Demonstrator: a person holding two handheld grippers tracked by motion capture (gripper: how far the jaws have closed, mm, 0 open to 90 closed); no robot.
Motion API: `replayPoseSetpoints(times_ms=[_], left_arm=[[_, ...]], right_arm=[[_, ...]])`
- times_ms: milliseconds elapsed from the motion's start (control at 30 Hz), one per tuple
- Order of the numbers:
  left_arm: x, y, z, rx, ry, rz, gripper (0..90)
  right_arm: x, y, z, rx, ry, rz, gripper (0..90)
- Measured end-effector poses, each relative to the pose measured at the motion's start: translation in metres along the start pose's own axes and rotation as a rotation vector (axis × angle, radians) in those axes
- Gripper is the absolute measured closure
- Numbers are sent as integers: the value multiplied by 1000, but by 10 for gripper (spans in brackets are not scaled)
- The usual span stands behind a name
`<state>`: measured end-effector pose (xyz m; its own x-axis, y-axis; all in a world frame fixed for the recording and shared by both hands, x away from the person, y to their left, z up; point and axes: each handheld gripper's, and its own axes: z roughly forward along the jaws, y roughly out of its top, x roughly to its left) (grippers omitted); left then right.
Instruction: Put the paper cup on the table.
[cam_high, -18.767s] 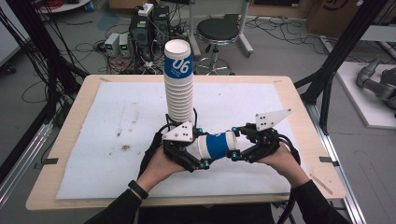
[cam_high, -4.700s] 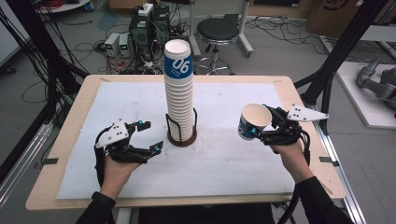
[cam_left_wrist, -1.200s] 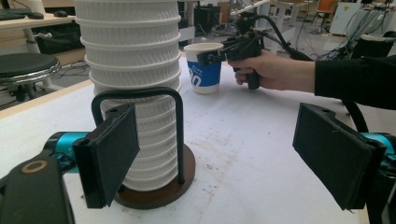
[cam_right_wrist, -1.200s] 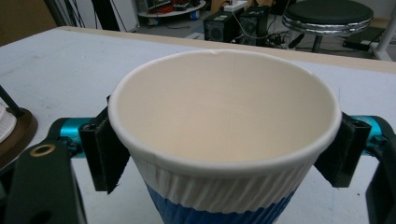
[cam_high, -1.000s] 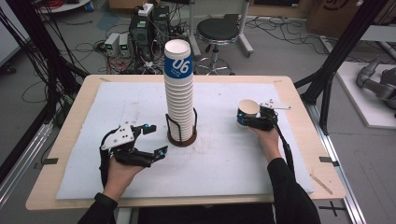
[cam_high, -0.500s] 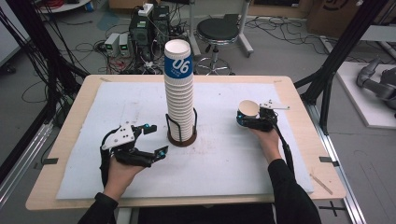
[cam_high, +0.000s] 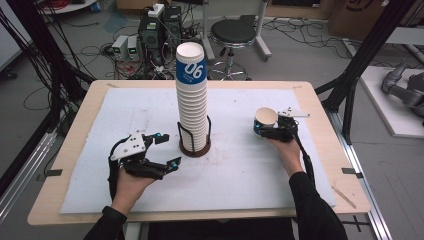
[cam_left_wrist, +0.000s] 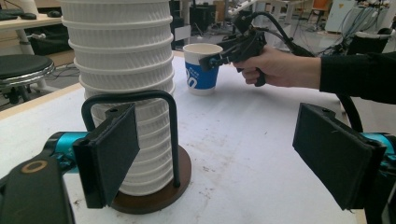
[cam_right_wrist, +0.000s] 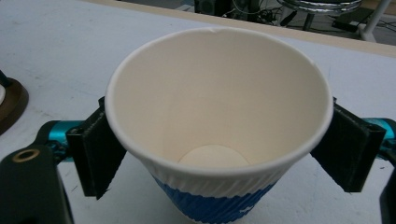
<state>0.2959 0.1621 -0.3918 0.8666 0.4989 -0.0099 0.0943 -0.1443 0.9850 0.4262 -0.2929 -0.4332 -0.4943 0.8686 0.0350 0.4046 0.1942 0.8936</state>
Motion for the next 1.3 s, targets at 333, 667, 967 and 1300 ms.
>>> replayPoseSetpoints(times_ms=[333,667,967,1300], left_arm=[[0,1,1,1,-2,5,146],[0,1,2,0,-2,8,146],[0,1,3,3,-2,6,146],[3,1,5,3,2,0,145]], right_arm=[[4,-4,-11,42,0,-14,130],[2,-6,-22,72,-37,-2,131],[5,-5,-40,68,-18,-13,131],[14,-1,-62,29,61,-28,131]])
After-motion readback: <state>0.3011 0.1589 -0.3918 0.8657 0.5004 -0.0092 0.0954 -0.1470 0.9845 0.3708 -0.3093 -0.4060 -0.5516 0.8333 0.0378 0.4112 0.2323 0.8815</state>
